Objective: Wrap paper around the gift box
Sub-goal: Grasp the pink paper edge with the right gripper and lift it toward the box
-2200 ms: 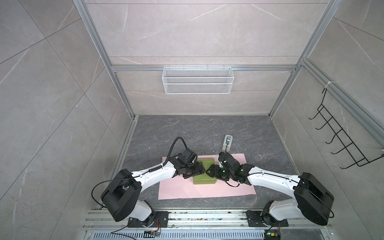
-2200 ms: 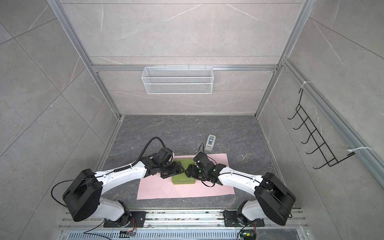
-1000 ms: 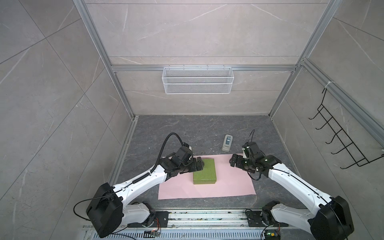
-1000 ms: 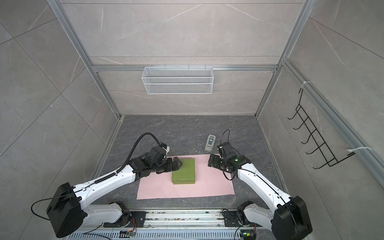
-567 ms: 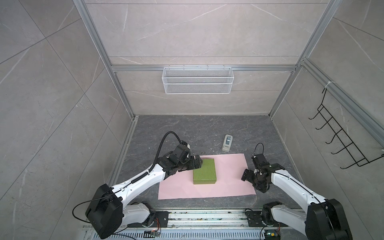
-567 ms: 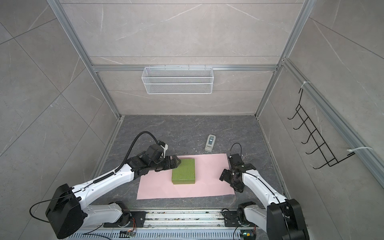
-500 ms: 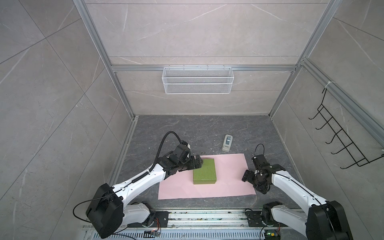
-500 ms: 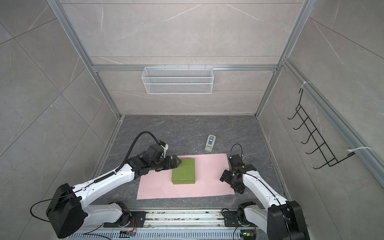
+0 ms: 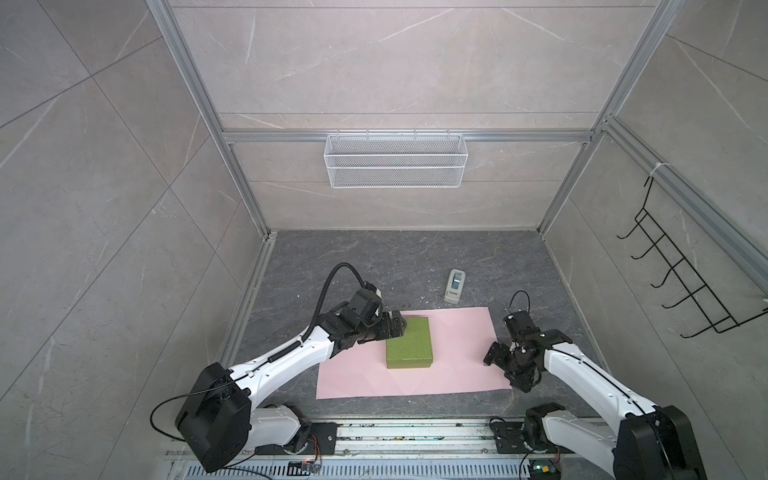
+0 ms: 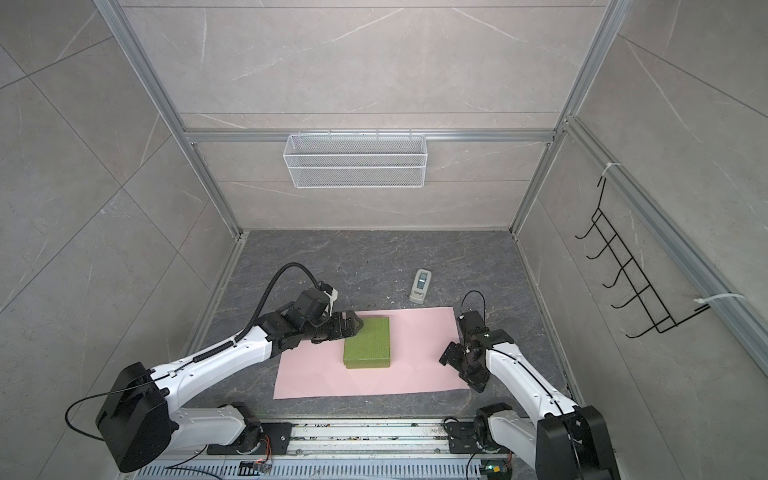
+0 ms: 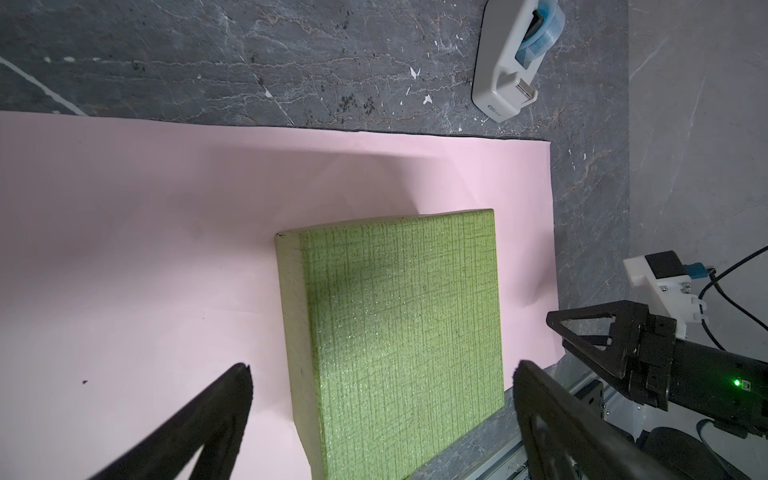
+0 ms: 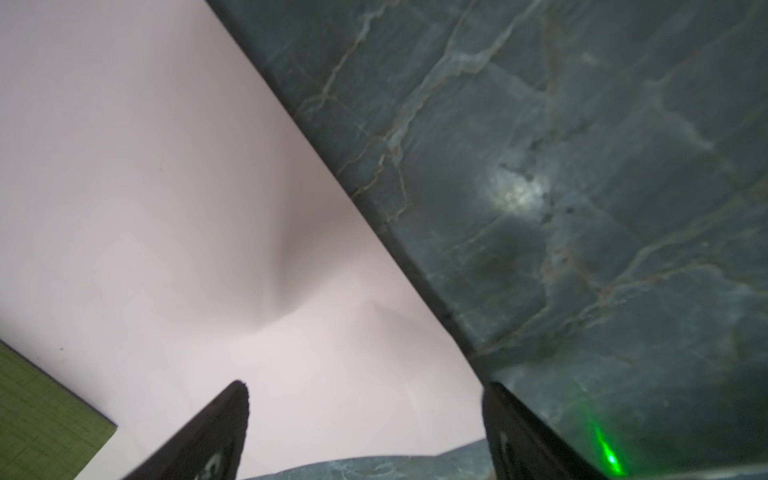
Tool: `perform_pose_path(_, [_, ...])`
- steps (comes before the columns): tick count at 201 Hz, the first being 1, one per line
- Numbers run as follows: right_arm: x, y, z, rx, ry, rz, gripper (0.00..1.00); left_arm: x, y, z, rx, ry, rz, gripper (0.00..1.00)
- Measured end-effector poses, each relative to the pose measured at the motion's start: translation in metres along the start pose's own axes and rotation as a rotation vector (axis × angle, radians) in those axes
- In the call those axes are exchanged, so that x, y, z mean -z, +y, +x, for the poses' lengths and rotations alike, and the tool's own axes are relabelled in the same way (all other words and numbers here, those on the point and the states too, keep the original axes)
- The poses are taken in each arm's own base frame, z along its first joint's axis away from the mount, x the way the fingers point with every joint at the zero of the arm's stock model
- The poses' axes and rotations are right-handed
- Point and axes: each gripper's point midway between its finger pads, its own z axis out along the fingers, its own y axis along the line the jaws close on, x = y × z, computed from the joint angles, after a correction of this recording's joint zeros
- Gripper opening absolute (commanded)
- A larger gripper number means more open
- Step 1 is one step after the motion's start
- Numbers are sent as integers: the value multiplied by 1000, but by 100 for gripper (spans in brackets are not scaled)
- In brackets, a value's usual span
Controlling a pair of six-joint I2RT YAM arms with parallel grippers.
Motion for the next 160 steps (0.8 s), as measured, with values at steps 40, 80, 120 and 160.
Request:
perform_pose_path(40, [-6, 0, 6, -23, 26, -14, 89, 0, 0, 0, 0, 0, 0, 99])
perform_pose_path(80, [-8, 6, 6, -28, 14, -70, 87, 0, 0, 0, 0, 0, 1, 99])
perform_pose_path(120, [-5, 0, 4, -28, -15, -49, 89, 0, 0, 0, 0, 1, 1, 99])
perform_pose_path(160, [-6, -11, 1, -46, -33, 12, 90, -1, 0, 1, 1, 6, 0, 99])
